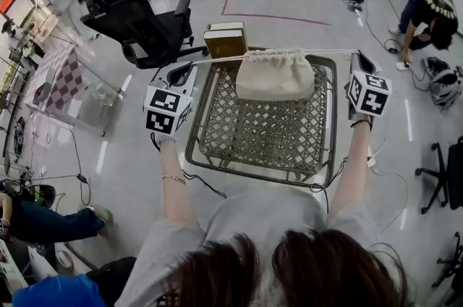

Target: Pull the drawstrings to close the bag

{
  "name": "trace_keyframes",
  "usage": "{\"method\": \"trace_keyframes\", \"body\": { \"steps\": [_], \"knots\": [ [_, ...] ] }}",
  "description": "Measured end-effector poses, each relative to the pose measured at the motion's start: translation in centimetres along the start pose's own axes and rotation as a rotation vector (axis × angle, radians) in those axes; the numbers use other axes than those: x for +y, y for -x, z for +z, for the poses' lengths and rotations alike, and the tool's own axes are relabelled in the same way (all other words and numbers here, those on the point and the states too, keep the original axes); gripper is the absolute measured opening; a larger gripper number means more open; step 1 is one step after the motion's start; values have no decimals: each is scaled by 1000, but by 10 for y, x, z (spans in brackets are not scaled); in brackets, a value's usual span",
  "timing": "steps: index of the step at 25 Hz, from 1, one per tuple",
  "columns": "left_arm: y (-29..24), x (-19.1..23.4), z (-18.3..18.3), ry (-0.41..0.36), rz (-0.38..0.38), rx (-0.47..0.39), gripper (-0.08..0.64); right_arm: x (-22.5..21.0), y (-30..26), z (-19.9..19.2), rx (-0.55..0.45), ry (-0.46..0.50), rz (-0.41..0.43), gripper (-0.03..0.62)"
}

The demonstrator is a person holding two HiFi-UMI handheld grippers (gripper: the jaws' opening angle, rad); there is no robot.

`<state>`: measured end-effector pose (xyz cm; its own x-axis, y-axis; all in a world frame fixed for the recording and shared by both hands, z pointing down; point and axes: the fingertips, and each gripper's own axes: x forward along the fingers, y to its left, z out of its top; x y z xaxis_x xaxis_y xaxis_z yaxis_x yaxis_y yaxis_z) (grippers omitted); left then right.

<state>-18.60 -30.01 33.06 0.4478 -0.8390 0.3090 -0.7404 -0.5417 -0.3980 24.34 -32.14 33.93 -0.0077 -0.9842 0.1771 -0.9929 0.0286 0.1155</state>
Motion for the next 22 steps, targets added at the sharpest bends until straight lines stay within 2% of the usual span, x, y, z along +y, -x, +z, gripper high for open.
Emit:
{"method": "trace_keyframes", "body": {
  "steps": [22],
  "knots": [
    [3, 5, 1, 12, -5, -28, 26, -5, -3, 4, -18, -34, -24, 26]
  ]
}}
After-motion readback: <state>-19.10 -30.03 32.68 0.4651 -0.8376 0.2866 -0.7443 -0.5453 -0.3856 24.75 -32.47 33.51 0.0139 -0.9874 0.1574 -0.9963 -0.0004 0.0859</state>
